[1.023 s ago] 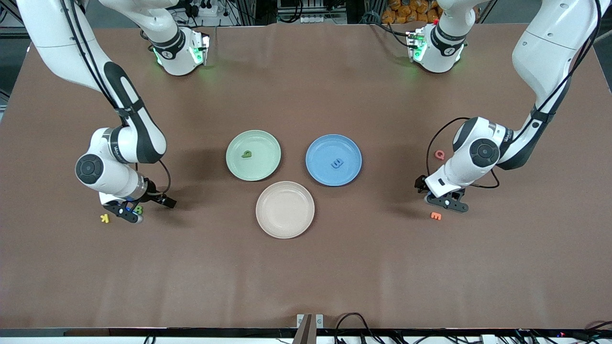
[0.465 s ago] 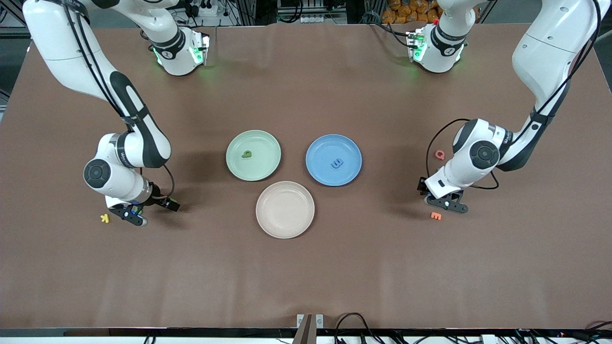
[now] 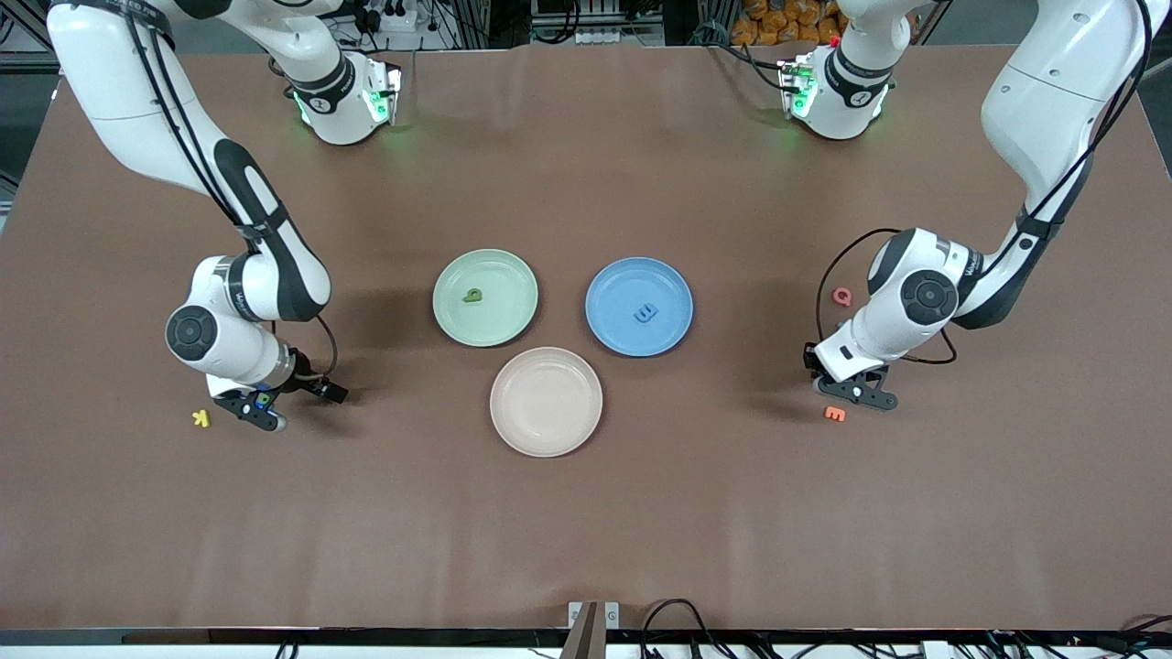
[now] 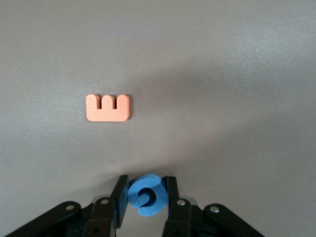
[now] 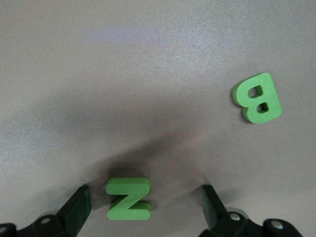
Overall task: Sort letters by color into matching plates
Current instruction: 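Grasp the blue G with the left gripper while the right gripper grasps green Z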
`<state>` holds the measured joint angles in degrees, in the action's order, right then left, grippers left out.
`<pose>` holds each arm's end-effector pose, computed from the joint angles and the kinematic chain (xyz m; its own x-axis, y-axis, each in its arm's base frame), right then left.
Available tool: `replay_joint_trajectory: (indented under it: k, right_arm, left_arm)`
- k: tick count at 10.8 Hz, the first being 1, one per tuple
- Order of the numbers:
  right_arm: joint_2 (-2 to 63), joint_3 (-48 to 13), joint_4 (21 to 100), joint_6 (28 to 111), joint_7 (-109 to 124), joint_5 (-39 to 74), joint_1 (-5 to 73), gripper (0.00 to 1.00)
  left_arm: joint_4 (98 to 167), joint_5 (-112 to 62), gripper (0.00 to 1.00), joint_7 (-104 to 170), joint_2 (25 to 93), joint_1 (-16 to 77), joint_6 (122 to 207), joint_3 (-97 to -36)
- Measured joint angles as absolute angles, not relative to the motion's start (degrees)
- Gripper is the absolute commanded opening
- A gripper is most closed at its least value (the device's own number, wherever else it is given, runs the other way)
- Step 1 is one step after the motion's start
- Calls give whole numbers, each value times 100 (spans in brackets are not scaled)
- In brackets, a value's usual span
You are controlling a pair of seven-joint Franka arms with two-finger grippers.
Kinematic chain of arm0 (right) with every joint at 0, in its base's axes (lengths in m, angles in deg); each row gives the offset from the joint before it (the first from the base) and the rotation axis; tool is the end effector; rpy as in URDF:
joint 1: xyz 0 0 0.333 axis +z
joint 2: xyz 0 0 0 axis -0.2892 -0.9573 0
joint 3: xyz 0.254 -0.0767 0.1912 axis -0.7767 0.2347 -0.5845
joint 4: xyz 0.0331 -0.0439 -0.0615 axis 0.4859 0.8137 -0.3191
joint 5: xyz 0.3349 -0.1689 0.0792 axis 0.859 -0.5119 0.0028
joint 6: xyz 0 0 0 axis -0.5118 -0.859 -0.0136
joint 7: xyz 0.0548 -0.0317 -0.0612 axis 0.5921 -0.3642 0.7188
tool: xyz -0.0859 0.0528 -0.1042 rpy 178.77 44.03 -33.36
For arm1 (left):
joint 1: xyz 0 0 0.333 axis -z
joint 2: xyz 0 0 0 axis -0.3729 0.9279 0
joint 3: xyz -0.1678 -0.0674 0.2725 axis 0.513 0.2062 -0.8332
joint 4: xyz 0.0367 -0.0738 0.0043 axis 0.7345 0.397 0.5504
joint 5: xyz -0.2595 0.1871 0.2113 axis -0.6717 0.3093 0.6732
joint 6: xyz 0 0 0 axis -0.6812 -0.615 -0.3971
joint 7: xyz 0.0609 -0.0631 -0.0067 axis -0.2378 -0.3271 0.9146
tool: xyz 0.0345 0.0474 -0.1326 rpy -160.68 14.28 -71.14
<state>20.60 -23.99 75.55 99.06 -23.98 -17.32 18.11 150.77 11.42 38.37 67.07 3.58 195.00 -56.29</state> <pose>0.6043 0.0230 0.1419 0.8972 -0.4390 -0.0476 -0.4398 -0.8981 -0.0073 0.5810 -0.1053 0.1583 0.9563 -0.2903 0.0363 -0.2908 -0.9567 0.0102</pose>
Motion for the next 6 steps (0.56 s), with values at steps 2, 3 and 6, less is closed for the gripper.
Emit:
replay_joint_trajectory:
  k: [2, 3, 6]
  right_arm:
    - [2066, -2398, 7556, 9911, -2400, -1732, 1811, 80]
    - [2084, -2399, 7555, 9916, -2402, -1732, 1811, 72]
    - [2117, -2400, 7553, 9918, -2404, -1732, 1812, 53]
  left_arm:
    - [15066, 1142, 0, 3837, 6708, 358, 19500, -5629]
    - [15035, 1142, 0, 3837, 6708, 358, 19495, -5629]
    - [14901, 1142, 0, 3860, 6709, 389, 19363, -5612]
